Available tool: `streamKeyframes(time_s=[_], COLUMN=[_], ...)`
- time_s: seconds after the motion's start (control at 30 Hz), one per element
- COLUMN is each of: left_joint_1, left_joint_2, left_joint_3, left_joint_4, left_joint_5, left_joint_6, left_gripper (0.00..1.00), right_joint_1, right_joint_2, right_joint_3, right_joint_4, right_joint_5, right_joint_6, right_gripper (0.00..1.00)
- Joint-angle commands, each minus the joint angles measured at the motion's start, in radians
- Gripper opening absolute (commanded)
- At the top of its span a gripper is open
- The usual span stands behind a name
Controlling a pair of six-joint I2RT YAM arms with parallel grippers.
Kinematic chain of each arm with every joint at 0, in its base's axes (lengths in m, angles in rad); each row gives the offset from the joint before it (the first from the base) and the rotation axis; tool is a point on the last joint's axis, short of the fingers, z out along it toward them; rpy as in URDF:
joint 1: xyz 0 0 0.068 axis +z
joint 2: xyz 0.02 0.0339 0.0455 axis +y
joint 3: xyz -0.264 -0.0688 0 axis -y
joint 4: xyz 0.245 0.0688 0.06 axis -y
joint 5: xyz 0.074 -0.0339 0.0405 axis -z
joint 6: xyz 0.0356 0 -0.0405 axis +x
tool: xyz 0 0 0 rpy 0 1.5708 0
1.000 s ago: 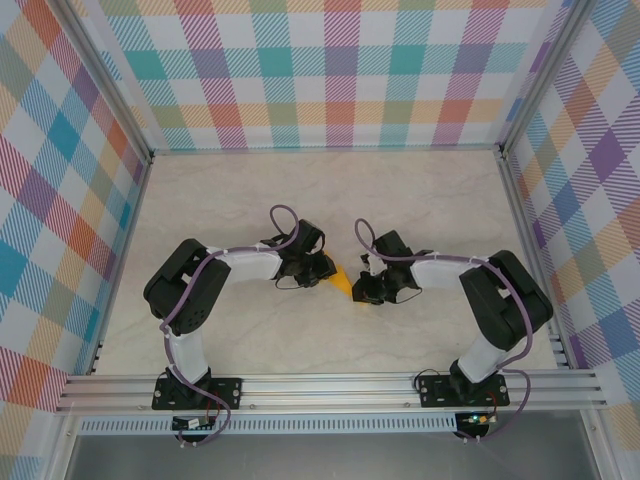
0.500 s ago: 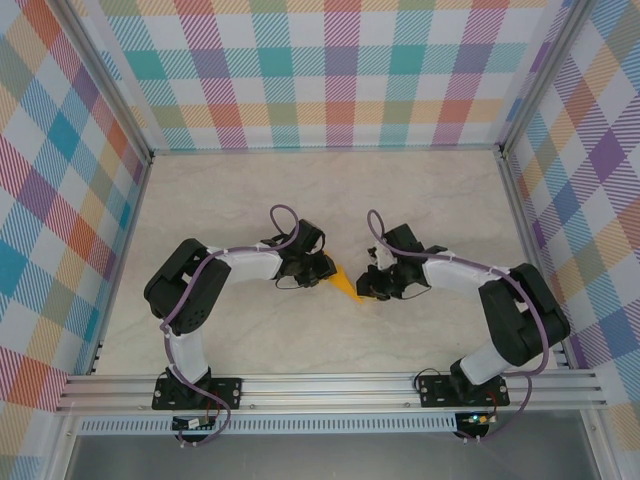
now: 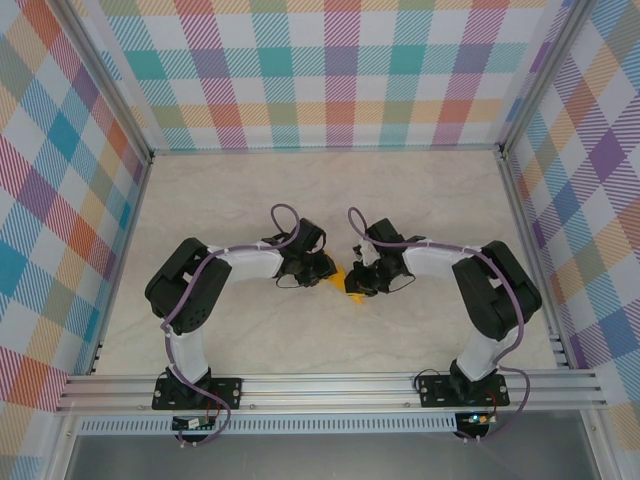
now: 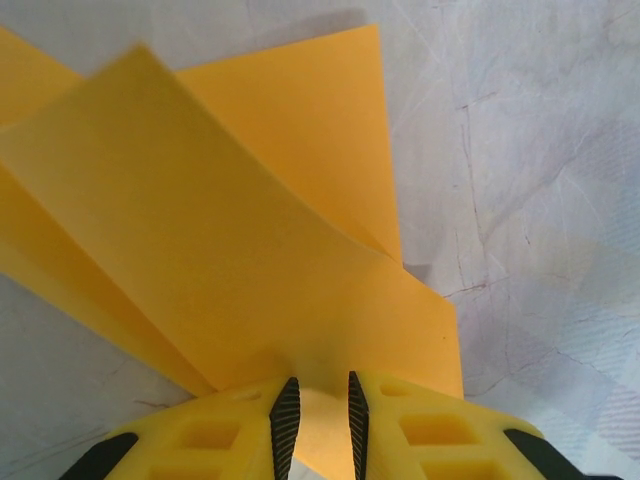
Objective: Fold a paper plane with a square sheet of paper (pick it up from the middle)
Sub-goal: Fold the wing for the fifth time at the center of the table.
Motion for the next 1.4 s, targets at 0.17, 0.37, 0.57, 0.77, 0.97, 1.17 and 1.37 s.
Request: streamKeyframes(time_s=[0.17, 0.37, 0.57, 0.77, 0.97, 1.17, 1.37], left_joint_1=[0.000, 0.016, 0.044, 0.088, 0.128, 0.161, 0.196], left_joint_2=[0.066, 0.058, 0.032, -0.001, -0.012, -0.009, -0.017], left_joint_3=[0.021, 0.033, 0.037, 0.005, -0.004, -0.006, -0.013], left_joint_4=[-0.145, -0.105, -0.066, -0.028, -0.009, -0.020, -0.032], left_joint_5=[-0.110, -0.086, -0.063, -0.062, -0.054, -0.070, -0.104], left_joint_6=[0.055, 0.131, 0.231, 0.267, 0.308, 0.321, 0.328], left_gripper=[0.26, 0.26, 0.28, 0.29, 0.29, 0.29, 0.29], right_joint_1=[0.002, 0.002, 0.000, 0.001, 0.001, 0.000, 0.001], right_joint_2=[0.036, 0.078, 0.119, 0.133, 0.140, 0.144, 0.146], right_joint_3=[0.002, -0.030, -0.042, -0.045, -0.050, -0.055, -0.056], right_joint_4=[-0.051, -0.049, -0.057, -0.054, -0.054, -0.051, -0.054], right_joint_5=[0.091, 0.126, 0.150, 0.153, 0.151, 0.153, 0.158], right_joint_6=[-0.035, -0.030, -0.023, -0.019, -0.021, -0.020, -0.020], right_gripper=[0.13, 0.12, 0.12, 0.12, 0.12, 0.12, 0.11])
